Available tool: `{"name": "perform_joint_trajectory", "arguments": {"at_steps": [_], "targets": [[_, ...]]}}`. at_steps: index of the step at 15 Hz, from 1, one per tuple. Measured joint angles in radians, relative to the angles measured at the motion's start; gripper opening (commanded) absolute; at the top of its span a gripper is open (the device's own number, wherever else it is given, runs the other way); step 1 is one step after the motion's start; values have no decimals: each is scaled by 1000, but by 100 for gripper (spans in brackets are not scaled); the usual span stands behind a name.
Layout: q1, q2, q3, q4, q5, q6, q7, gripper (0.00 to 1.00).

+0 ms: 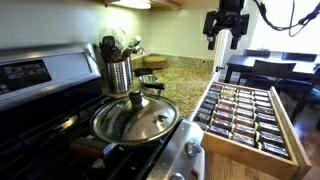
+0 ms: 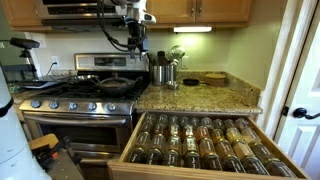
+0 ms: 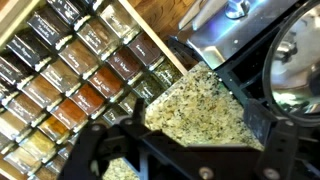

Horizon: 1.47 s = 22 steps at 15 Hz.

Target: Close the open drawer, open the topmost drawer

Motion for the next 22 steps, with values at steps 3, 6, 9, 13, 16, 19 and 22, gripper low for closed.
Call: {"name": "perform_joint_trajectory", "arguments": {"at_steps": [3, 6, 9, 13, 16, 19, 22], "targets": [[-30, 58, -34, 0, -37, 2, 95, 100], [-42, 94, -60, 0, -77, -5, 131, 100], [-38, 97, -57, 2, -77, -4, 130, 100], [-37, 97, -57, 3, -77, -4, 130, 100], [-40, 106, -70, -20, -78, 48, 138, 100], [-56, 130, -105, -87, -90, 115, 159, 100], [-74, 135, -144, -171, -147, 146, 174, 100]]}}
